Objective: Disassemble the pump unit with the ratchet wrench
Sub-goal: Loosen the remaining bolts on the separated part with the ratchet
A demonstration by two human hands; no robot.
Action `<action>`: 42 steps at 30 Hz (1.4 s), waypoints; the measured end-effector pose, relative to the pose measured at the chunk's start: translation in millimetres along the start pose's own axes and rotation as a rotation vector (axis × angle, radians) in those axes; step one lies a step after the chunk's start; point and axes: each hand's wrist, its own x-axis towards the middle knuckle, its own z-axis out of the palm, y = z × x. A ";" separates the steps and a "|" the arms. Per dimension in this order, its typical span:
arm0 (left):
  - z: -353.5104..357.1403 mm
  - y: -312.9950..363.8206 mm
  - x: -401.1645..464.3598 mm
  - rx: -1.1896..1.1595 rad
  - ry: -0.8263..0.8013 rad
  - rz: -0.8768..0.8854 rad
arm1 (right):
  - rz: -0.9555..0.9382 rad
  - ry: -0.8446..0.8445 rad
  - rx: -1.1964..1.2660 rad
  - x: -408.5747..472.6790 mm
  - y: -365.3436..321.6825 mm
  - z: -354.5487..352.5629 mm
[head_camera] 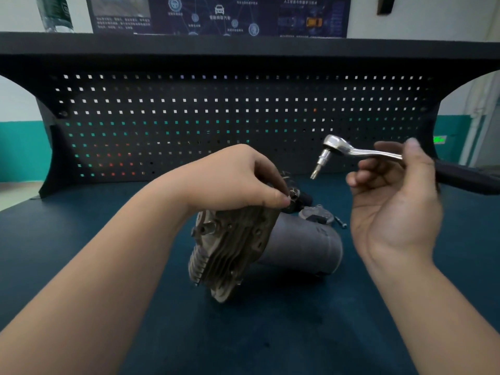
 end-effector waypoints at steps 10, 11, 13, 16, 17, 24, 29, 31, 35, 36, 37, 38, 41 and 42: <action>0.1 1.6 -0.5 -0.001 0.033 -0.028 | 0.188 -0.042 -0.133 8.5 -4.8 -2.6; 0.4 2.4 -0.1 -0.001 0.037 -0.040 | 0.215 -0.107 -0.164 6.1 -2.8 -1.4; 2.7 2.6 1.6 -0.011 0.089 -0.073 | 0.283 -0.232 -0.191 -0.8 1.7 2.1; 8.0 1.4 3.9 -0.010 0.222 -0.101 | 0.396 -0.350 -0.168 -10.3 7.3 6.2; 9.0 1.0 4.2 -0.029 0.263 -0.082 | 0.423 -0.370 -0.184 -11.8 9.0 6.8; 8.8 3.9 -1.1 -0.267 0.255 0.053 | 0.602 -0.384 -0.471 2.9 8.3 17.4; 11.7 2.7 2.1 -0.099 0.288 0.002 | 0.796 -0.617 -0.722 23.0 -5.7 38.5; 12.0 2.7 2.3 -0.031 0.308 -0.010 | 0.778 -0.666 -0.843 29.1 -11.4 43.7; 12.0 4.6 2.0 0.050 0.322 -0.041 | 0.742 -0.633 -0.916 40.4 -13.4 43.6; 12.5 4.6 1.8 0.065 0.330 -0.049 | 0.723 -0.588 -0.927 47.2 -11.2 39.6; 13.0 4.5 1.7 0.102 0.339 -0.056 | 0.689 -0.522 -0.958 56.0 -7.8 32.9; 13.6 4.0 1.3 0.162 0.342 -0.063 | 0.637 -0.439 -1.025 66.8 -2.9 23.0; 13.2 1.8 -0.6 0.290 0.282 -0.069 | 0.533 -0.164 -1.328 94.9 17.7 -23.6; 11.4 0.8 -1.6 0.290 0.243 -0.062 | 0.556 -0.105 -1.402 99.4 25.7 -42.5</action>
